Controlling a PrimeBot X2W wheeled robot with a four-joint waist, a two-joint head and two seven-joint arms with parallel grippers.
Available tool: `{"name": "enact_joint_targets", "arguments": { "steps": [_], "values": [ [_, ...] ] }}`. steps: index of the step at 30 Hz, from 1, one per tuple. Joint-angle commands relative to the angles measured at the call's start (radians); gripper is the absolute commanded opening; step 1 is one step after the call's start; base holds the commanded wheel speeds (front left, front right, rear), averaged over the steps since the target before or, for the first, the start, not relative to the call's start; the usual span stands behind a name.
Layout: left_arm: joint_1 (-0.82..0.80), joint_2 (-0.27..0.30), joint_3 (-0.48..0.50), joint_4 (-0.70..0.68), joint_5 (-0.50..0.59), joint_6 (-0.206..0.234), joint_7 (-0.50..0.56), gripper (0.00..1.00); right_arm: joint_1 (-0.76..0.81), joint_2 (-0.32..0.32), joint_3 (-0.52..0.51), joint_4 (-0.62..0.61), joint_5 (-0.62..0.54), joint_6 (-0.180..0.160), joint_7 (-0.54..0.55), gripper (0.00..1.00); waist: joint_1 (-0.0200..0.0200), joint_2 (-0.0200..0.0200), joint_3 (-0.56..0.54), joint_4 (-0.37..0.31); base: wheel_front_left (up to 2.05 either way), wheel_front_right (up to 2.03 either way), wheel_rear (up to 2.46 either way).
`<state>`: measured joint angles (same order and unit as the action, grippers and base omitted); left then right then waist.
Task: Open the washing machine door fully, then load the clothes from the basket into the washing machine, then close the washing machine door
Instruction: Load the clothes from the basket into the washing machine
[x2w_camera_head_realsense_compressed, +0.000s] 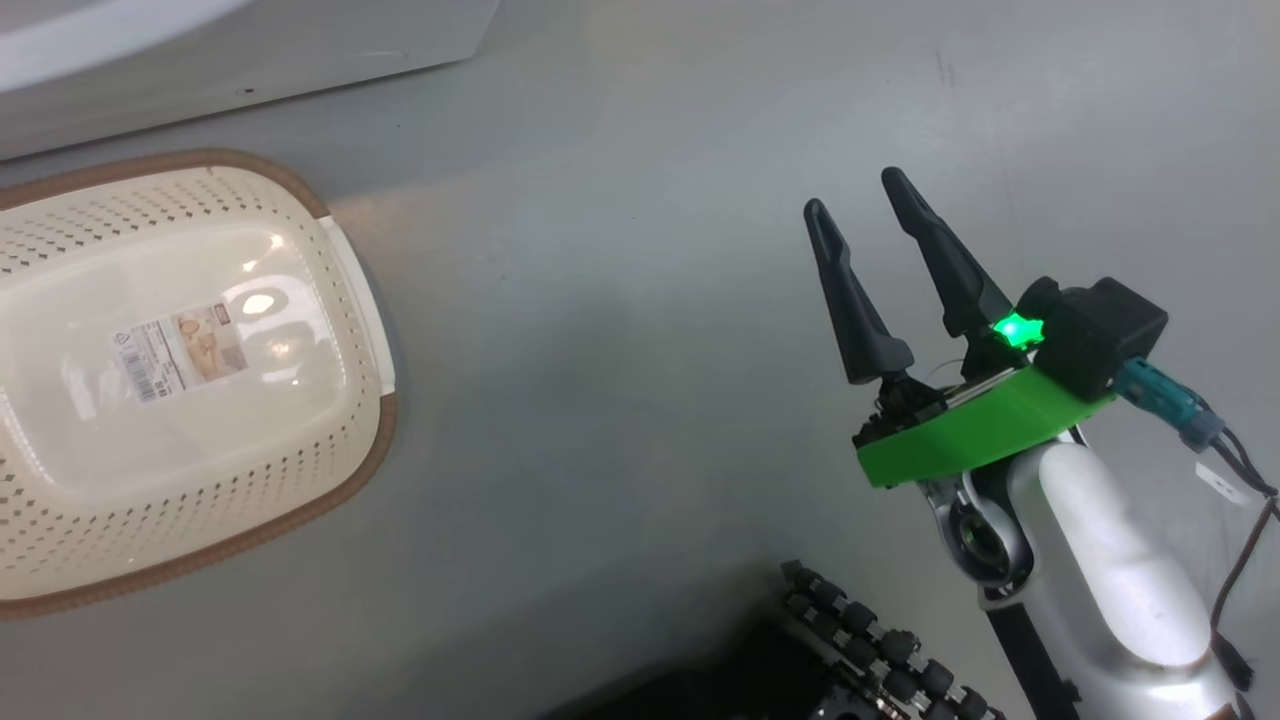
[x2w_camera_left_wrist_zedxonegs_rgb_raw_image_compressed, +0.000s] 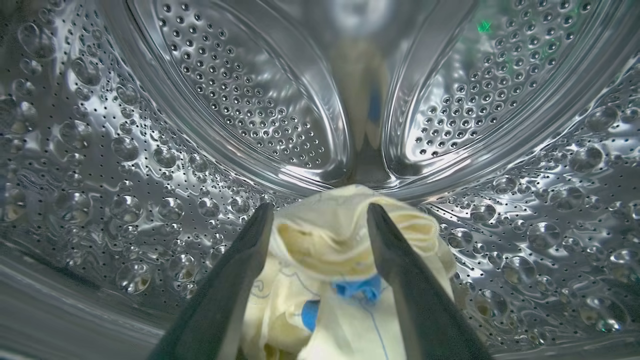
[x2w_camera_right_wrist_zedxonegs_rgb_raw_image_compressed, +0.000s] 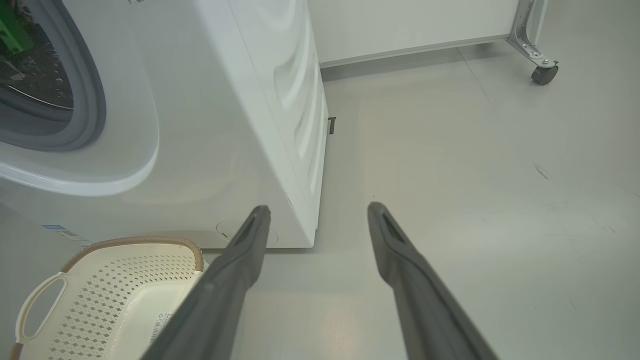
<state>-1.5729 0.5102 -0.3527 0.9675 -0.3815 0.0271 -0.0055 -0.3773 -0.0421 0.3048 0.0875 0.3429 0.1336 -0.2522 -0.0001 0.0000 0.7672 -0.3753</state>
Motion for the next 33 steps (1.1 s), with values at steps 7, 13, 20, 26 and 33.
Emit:
{"name": "enact_joint_targets", "arguments": {
  "steps": [7,13,20,26,33],
  "values": [
    [0.003,-0.008,0.004,-0.015,-0.016,0.012,-0.043,1.0,0.013,-0.008,-0.027,-0.026,-0.014,-0.003,-0.009,1.0,0.0001,0.0,-0.026,0.035,0.0,0.0,0.0],
    [0.108,-0.045,-0.001,-0.042,-0.03,0.031,-0.115,1.0,0.025,-0.008,-0.062,-0.04,-0.035,-0.003,-0.009,1.0,0.0001,0.0,-0.071,0.077,0.0,0.0,0.0],
    [0.298,-0.077,0.019,-0.162,-0.074,0.059,-0.198,1.0,0.058,-0.008,-0.108,-0.045,-0.071,-0.003,-0.009,1.0,0.0001,0.0,-0.128,0.125,0.0,0.0,0.0],
    [0.518,-0.099,0.045,-0.347,-0.109,0.113,-0.233,1.0,0.093,-0.008,-0.148,-0.047,-0.103,-0.003,-0.009,1.0,0.0001,0.0,-0.186,0.167,0.0,0.0,0.0],
    [0.796,-0.117,0.048,-0.597,-0.091,0.213,-0.25,1.0,0.126,-0.008,-0.18,-0.05,-0.144,-0.003,-0.01,1.0,0.0001,0.0,-0.256,0.213,0.0,0.0,0.0]
  ]
}}
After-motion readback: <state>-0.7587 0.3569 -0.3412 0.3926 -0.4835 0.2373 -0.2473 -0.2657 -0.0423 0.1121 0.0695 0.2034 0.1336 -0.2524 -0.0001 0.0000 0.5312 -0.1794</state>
